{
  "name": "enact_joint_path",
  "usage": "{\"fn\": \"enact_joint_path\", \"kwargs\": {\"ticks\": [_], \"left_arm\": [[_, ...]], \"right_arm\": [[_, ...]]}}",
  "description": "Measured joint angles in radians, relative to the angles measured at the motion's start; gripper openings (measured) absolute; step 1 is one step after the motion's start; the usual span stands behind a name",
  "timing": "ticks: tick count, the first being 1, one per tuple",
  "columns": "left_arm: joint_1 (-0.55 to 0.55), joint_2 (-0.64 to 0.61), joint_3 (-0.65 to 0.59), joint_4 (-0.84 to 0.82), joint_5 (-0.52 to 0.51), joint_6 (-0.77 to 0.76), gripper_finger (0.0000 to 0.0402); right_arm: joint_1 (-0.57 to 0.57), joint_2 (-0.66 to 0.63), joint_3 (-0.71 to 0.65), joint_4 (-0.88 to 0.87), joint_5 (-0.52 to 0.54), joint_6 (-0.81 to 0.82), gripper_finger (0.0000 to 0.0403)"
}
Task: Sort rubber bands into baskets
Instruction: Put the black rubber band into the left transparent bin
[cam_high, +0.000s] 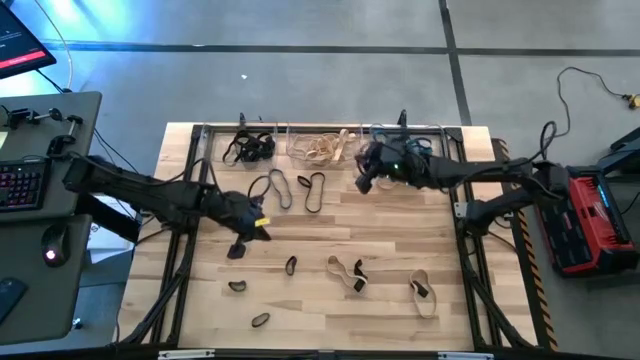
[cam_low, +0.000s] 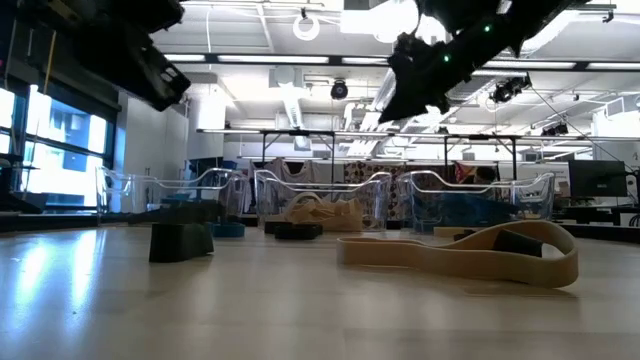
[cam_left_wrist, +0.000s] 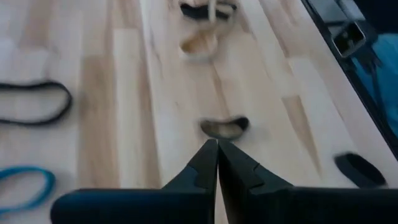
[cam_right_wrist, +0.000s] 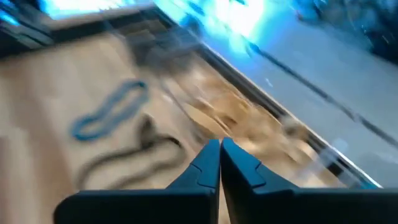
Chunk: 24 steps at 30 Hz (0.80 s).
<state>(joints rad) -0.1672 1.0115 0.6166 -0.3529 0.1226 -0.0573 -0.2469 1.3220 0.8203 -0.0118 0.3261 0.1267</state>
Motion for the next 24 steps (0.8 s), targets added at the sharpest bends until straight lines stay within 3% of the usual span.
{"fn": "enact_joint_path", "kwargs": {"ticks": [6, 10, 19, 24], "left_arm": [[-0.137, 0.0, 0.0, -0.108, -0.06, -0.104, 0.0005], [-0.233, 0.0, 0.0, -0.167, -0.074, -0.161, 0.0006], [-0.449, 0.02, 0.0, -0.242, -0.186, -0.313, 0.0051], [-0.531, 0.088, 0.001, -0.26, -0.175, -0.41, 0.0093]], "right_arm": [[0.089, 0.0, -0.159, 0.327, -0.086, -0.002, 0.0], [0.17, 0.0, -0.242, 0.452, -0.091, 0.004, 0.0], [0.359, 0.0, -0.267, 0.481, 0.048, 0.012, 0.0], [0.429, 0.0, -0.267, 0.488, 0.092, 0.012, 0.0]]}}
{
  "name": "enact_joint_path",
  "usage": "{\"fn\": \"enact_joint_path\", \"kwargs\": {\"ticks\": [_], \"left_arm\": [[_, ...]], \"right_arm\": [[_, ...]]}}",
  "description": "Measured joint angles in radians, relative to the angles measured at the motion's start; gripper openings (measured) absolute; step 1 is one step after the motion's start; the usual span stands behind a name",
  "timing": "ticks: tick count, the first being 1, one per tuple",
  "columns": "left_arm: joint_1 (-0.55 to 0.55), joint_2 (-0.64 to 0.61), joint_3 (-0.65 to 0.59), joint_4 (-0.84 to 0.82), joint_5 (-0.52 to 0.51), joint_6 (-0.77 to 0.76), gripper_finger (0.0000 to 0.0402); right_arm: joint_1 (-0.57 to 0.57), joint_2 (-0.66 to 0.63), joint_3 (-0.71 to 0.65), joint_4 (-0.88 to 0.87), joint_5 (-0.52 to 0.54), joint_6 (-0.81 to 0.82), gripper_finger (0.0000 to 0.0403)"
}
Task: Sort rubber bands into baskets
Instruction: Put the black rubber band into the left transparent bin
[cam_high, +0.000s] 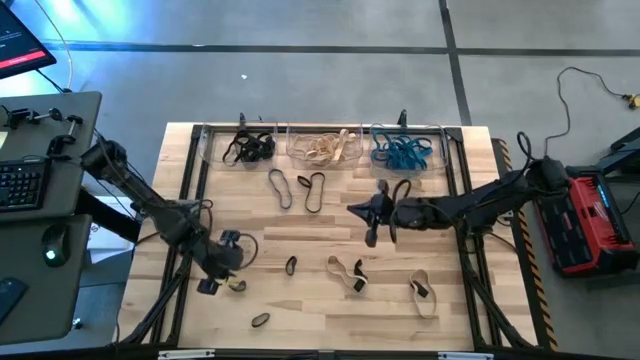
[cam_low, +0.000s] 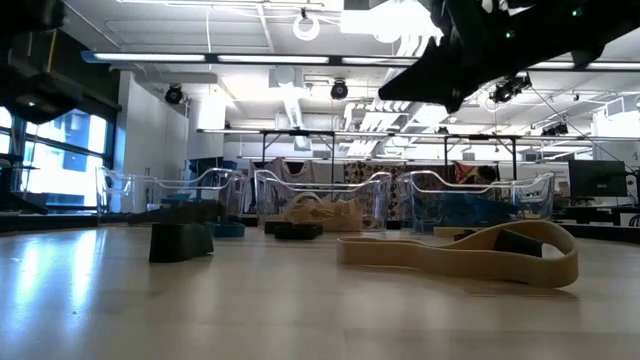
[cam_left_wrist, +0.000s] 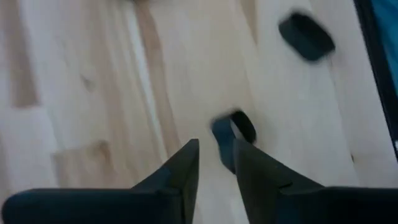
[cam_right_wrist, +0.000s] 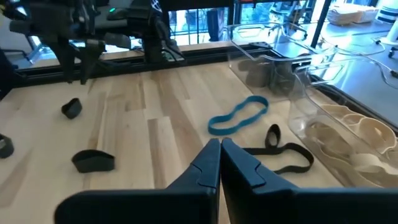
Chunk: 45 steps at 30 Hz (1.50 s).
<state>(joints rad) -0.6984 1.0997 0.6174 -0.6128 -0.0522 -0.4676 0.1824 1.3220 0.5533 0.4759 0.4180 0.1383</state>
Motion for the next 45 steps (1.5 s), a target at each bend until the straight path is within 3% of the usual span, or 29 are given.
{"fn": "enact_joint_path", "kwargs": {"ticks": [10, 19, 24, 31, 38, 45], "left_arm": [[-0.108, 0.191, 0.0, 0.013, 0.018, -0.083, 0.0153], [-0.115, 0.283, 0.0, 0.097, 0.028, -0.131, 0.016], [-0.115, 0.299, 0.0, 0.128, 0.023, -0.134, 0.0123], [-0.108, 0.299, 0.007, 0.137, 0.037, -0.158, 0.0012], [-0.004, 0.269, 0.093, 0.08, -0.019, -0.19, 0.0004], [0.203, 0.192, 0.14, 0.049, -0.109, -0.121, 0.0002]], "right_arm": [[0.042, 0.0, 0.0, 0.0, 0.028, -0.008, 0.0], [0.042, 0.0, 0.0, 0.0, 0.03, -0.017, 0.0], [0.042, 0.0, 0.0, 0.0, 0.03, -0.027, 0.0], [0.042, 0.0, 0.0, 0.0, 0.03, -0.027, 0.0], [0.042, 0.0, 0.0, -0.001, 0.03, -0.031, 0.0], [0.042, 0.0, 0.0, -0.008, 0.029, -0.035, 0.0]]}}
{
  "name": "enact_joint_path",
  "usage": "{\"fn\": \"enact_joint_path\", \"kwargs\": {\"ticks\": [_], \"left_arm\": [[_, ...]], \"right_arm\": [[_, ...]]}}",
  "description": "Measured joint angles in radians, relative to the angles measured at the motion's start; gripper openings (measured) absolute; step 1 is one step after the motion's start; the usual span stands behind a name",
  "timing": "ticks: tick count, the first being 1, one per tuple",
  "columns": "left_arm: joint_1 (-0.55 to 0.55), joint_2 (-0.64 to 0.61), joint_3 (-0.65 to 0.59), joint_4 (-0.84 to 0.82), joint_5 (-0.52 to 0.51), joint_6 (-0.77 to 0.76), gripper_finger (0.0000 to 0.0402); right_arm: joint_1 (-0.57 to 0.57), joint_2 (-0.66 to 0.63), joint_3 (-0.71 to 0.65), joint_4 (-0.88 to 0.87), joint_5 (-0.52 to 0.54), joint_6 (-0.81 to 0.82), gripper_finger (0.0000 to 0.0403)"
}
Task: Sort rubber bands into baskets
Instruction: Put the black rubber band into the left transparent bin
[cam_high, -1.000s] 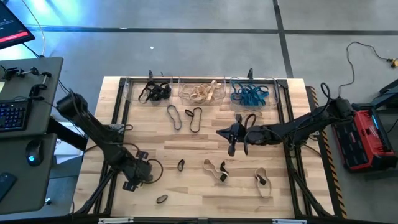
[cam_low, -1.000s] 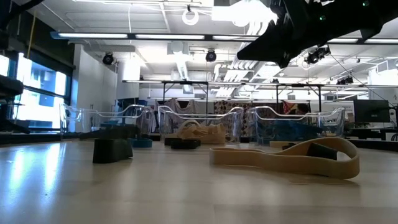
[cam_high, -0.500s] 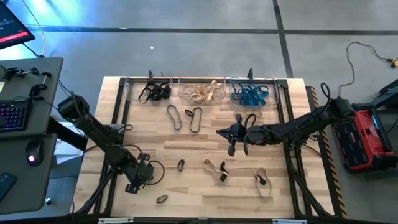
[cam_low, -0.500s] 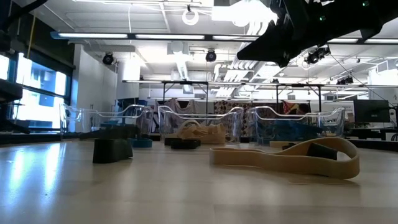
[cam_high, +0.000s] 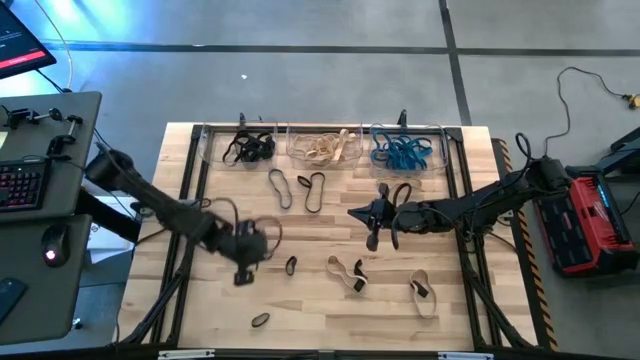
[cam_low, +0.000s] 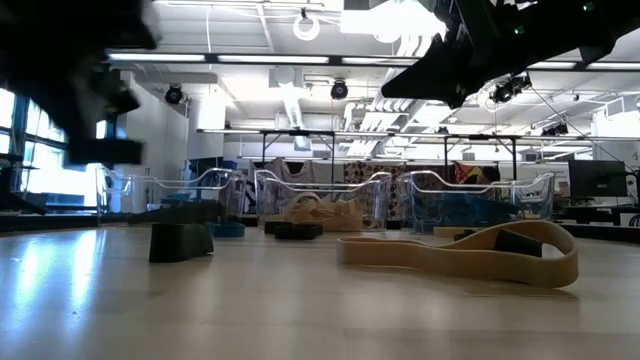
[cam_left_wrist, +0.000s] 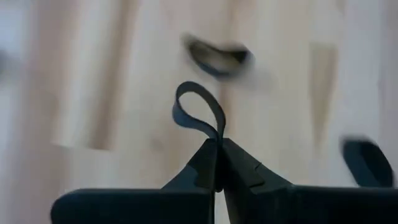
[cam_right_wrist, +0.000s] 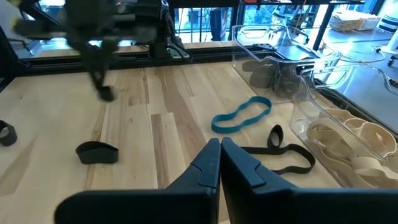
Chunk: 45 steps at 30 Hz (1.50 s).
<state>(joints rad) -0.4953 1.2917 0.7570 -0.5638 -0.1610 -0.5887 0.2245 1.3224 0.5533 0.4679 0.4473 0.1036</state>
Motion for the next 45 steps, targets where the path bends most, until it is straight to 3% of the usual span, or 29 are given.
{"fn": "enact_joint_path", "kwargs": {"ticks": [14, 29, 35, 45], "left_arm": [[0.544, -0.077, 0.23, -0.337, -0.081, 0.384, 0.0001], [1.184, -0.016, 0.267, -0.346, 0.001, 0.742, 0.0001], [1.325, 0.094, 0.267, -0.289, 0.065, 0.861, 0.0001], [1.397, 0.287, 0.266, -0.228, 0.096, 0.933, 0.0001]], "right_arm": [[0.0, 0.0, 0.0, -0.015, 0.0, 0.02, 0.0], [-0.001, 0.0, 0.0, -0.016, 0.0, 0.019, 0.0], [-0.001, 0.0, 0.0, -0.02, 0.0, 0.019, 0.0], [-0.001, 0.0, 0.0, -0.031, 0.0, 0.019, 0.0]]}}
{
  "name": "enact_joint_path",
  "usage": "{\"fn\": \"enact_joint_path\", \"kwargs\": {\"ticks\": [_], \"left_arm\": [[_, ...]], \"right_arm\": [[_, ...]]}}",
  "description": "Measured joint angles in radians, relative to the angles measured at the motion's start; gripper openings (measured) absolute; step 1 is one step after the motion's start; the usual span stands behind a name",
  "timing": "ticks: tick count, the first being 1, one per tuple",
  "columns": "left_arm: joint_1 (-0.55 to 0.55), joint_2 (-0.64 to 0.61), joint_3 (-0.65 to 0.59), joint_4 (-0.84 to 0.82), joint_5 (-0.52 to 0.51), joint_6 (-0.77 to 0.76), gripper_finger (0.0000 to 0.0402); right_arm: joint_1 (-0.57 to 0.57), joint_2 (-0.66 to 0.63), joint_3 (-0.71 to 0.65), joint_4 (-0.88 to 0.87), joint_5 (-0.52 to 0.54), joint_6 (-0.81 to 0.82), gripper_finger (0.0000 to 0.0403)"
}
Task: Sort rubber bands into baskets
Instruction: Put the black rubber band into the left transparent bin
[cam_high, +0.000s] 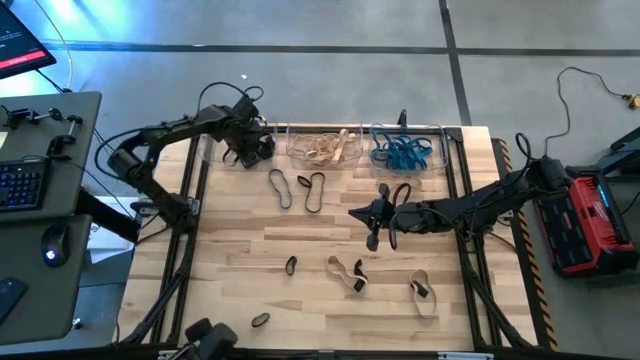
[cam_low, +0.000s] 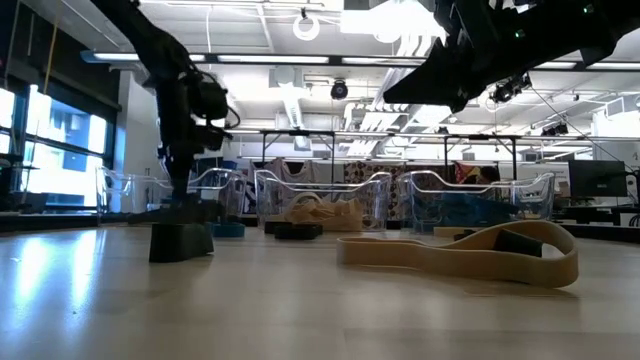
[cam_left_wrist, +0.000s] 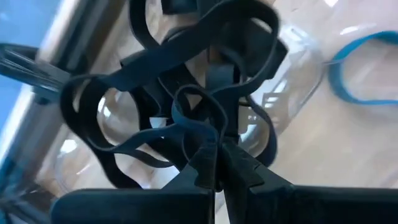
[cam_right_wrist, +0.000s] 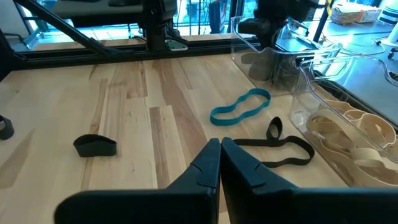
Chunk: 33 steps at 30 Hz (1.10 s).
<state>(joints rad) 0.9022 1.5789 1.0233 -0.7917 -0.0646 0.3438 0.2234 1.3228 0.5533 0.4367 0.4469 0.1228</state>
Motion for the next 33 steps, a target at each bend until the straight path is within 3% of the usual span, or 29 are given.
{"fn": "enact_joint_path", "kwargs": {"ticks": [8, 17, 21, 26, 33], "left_arm": [[-0.01, 0.019, 0.0, 0.031, -0.075, 0.008, 0.0038], [-0.06, -0.097, 0.0, 0.035, -0.078, -0.021, 0.0134], [-0.105, -0.174, -0.001, 0.031, -0.021, -0.043, 0.0169], [-0.235, -0.268, -0.001, 0.037, 0.08, -0.027, 0.0183], [-0.512, -0.305, -0.001, 0.065, 0.087, -0.027, 0.0184]], "right_arm": [[0.0, 0.0, 0.0, -0.002, 0.0, 0.0, 0.0], [0.0, 0.0, 0.0, -0.002, 0.013, 0.01, 0.0], [0.0, 0.0, 0.0, -0.002, 0.016, 0.016, 0.0], [0.0, 0.0, 0.0, -0.002, 0.016, 0.018, 0.0], [0.0, 0.0, 0.0, -0.002, 0.016, 0.018, 0.0]]}}
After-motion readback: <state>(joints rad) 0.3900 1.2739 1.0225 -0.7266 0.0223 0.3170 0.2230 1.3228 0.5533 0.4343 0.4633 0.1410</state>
